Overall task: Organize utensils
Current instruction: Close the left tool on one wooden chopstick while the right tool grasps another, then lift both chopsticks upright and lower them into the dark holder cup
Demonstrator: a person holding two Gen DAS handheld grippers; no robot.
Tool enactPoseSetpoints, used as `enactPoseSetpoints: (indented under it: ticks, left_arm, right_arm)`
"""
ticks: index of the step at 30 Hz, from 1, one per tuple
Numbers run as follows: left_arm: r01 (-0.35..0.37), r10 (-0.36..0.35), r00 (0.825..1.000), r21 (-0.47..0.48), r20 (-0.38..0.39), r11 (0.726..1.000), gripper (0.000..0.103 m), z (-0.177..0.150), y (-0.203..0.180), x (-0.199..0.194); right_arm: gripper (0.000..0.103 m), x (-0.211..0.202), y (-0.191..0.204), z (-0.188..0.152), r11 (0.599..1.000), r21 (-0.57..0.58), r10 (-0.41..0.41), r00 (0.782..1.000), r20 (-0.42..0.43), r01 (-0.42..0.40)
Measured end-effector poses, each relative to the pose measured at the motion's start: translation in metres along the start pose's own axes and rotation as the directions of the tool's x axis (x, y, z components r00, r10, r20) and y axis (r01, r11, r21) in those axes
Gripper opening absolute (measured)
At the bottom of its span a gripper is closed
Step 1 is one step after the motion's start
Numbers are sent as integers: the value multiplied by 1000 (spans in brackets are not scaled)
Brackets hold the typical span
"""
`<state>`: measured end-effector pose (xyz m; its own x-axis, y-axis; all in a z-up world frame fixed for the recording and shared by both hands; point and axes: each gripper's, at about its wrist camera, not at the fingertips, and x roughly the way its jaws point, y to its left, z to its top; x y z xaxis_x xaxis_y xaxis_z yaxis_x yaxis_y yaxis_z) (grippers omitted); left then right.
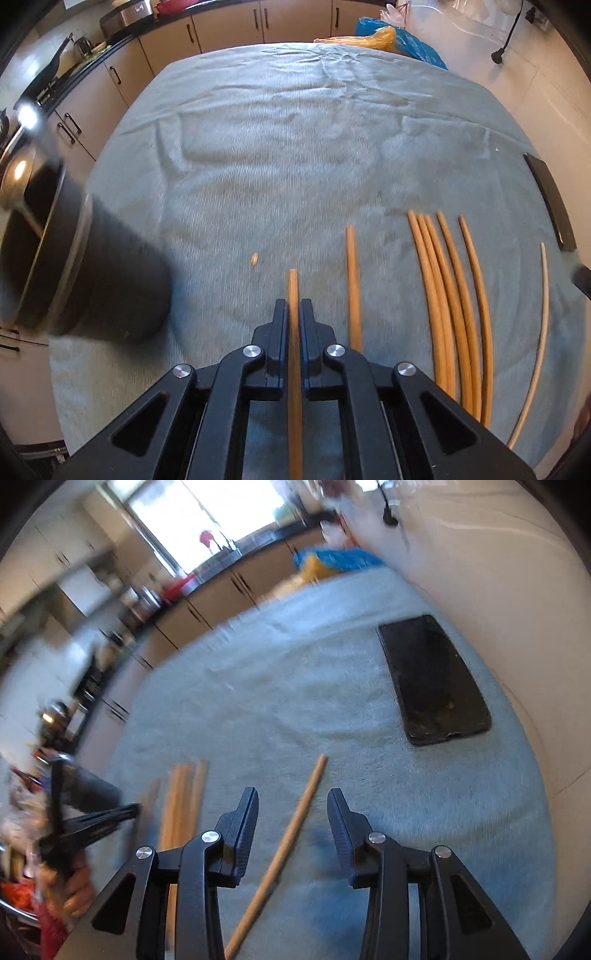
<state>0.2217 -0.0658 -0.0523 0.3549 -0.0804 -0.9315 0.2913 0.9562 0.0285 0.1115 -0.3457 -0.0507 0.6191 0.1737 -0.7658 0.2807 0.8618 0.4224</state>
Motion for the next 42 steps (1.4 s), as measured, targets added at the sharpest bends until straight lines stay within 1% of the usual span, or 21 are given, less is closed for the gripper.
enactPoseSetpoints:
  ticks: [2, 4, 6, 7, 9, 11, 13, 15, 16, 18, 20, 21, 23, 25, 27, 30, 31, 32, 37, 39, 42]
  left_arm:
    - [8, -8, 1000, 7, 8, 1000, 6, -7, 2, -2]
    - [3, -4, 1000, 16, 16, 1000, 6, -10, -1, -3]
    - [1, -1, 1000, 26, 24, 1000, 6, -11, -2, -4]
    - [1, -2, 1000, 28, 27, 1000, 6, -12, -3, -3]
    - [1, -2, 1000, 35, 30, 999, 6, -11, -3, -3]
    - [1, -2, 999, 37, 34, 999, 6, -12, -3, -4]
    - [-6, 5, 999, 39, 41, 999, 6, -12, -5, -3]
    - [-7, 5, 999, 37, 53, 999, 6, -13, -5, -4]
    - [0, -3, 998, 37, 56, 999, 5, -13, -5, -4]
    - [48, -50, 996, 29, 71, 998, 5, -16, -2, -11]
    - [53, -55, 992, 26, 112, 998, 5, -18, 0, -22]
    - [62, -65, 990, 25, 128, 998, 5, -18, 1, -28]
    - [79, -79, 983, 7, 166, 997, 5, -18, 4, -45]
    - [79, -77, 972, 1, 224, 997, 5, -21, 6, -66]
    - [72, -67, 959, -9, 276, 997, 5, -25, 8, -85]
    - [79, -67, 935, -20, 349, 997, 5, -36, 8, -113]
    - [78, -66, 929, -21, 364, 997, 5, -38, 8, -118]
    - [76, -61, 918, -23, 391, 997, 5, -42, 8, -128]
    - [62, -46, 874, -18, 484, 998, 5, -58, 5, -160]
    - [59, -42, 866, -17, 498, 998, 5, -63, 3, -168]
    - [63, -48, 859, -13, 510, 998, 5, -69, 2, -175]
  right_arm:
    - [42, 16, 1, 6, 999, 12, -31, 998, -49, 31]
    - [42, 30, 8, 8, 995, -15, -95, 992, -88, 94]
    - [42, 37, 13, 9, 990, -29, -140, 985, -99, 138]
    - [42, 43, 19, 9, 983, -64, -178, 977, -115, 172]
    - [42, 46, 25, 10, 974, -88, -219, 971, -98, 211]
    - [35, 51, 34, 11, 956, -140, -272, 958, -95, 258]
    - [15, 56, 44, 10, 926, -210, -335, 939, -79, 313]
    - [11, 59, 48, 11, 919, -241, -339, 937, -80, 312]
    - [7, 59, 50, 11, 922, -243, -329, 941, -84, 300]
    - [6, 57, 48, 12, 937, -223, -292, 953, -82, 269]
    - [6, 47, 45, 9, 961, -177, -228, 971, -64, 214]
    - [6, 40, 46, 6, 966, -163, -208, 977, -43, 199]
    - [6, 20, 51, 3, 982, -144, -121, 992, 17, 123]
    - [6, -2, 59, -4, 985, -146, -83, 993, 78, 94]
    - [6, -29, 66, -11, 988, -154, 17, 987, 159, 8]
    - [6, -63, 77, -24, 982, -182, 92, 957, 274, -42]
    - [6, -69, 78, -27, 980, -190, 114, 949, 295, -58]
    - [6, -78, 81, -33, 977, -202, 135, 935, 329, -70]
    - [6, -105, 100, -59, 963, -263, 177, 863, 474, -53]
    - [6, -111, 109, -65, 958, -284, 198, 830, 521, -50]
    - [6, -125, 117, -79, 953, -299, 217, 796, 565, -48]
